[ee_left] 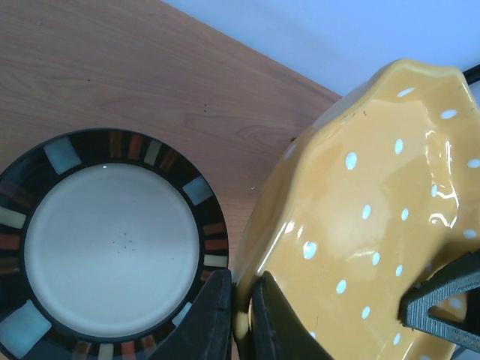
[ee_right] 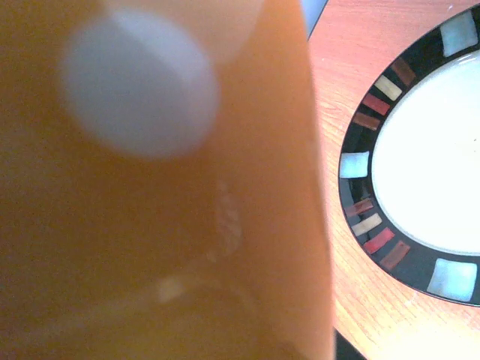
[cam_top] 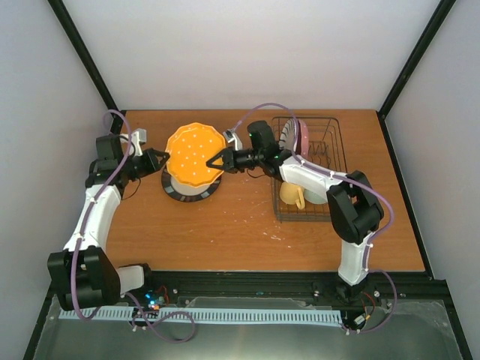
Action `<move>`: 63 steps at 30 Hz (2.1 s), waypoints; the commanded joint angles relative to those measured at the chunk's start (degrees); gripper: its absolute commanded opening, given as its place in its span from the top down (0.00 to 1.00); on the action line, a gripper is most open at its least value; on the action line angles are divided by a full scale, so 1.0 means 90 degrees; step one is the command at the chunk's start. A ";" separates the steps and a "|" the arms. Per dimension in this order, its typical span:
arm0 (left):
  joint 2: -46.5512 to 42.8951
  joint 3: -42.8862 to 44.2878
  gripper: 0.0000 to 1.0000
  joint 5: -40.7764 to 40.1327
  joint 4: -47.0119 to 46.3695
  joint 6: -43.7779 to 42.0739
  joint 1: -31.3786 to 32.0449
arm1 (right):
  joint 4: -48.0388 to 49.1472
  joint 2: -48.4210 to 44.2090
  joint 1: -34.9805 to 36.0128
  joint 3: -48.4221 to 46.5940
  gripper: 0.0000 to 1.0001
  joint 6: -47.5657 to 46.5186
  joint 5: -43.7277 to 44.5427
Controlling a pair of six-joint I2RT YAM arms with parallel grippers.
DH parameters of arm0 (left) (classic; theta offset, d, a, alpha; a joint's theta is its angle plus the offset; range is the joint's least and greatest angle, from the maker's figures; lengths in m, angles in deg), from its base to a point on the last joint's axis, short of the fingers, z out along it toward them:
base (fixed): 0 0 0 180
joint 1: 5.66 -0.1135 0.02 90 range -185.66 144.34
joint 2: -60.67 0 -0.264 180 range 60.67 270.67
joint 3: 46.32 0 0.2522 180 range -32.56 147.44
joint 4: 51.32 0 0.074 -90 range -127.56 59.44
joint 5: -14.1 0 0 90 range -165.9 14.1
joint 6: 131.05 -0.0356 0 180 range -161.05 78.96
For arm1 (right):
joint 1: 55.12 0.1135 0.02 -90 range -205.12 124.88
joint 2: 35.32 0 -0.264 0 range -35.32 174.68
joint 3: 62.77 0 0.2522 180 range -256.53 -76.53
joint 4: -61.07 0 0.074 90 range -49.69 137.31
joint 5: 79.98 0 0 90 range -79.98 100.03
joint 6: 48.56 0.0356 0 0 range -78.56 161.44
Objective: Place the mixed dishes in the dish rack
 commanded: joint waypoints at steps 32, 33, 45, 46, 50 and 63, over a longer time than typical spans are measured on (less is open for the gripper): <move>-0.1103 -0.0296 0.00 -0.3324 -0.0008 0.0080 0.0114 | -0.4162 -0.5173 -0.1996 0.1407 0.97 -0.2351 0.9406; -0.1111 -0.0301 0.00 -0.3343 -0.0002 0.0061 0.0112 | -0.4087 -0.5094 -0.2127 0.1468 0.97 -0.2342 0.9157; -0.1047 -0.0437 0.00 -0.3402 -0.0074 0.0016 0.0109 | -0.3302 -0.4154 -0.2948 0.1826 0.97 -0.2441 0.7188; -0.1028 -0.0438 0.00 -0.3393 -0.0092 0.0024 0.0110 | -0.3288 -0.4096 -0.2948 0.1822 0.97 -0.2478 0.7175; -0.0960 -0.0424 0.00 -0.3357 -0.0143 0.0029 0.0110 | -0.3205 -0.3933 -0.2948 0.1821 0.97 -0.2624 0.7212; -0.0878 -0.0391 0.00 -0.3410 -0.0217 -0.0080 0.0109 | -0.3030 -0.3450 -0.2948 0.1702 0.97 -0.2857 0.7498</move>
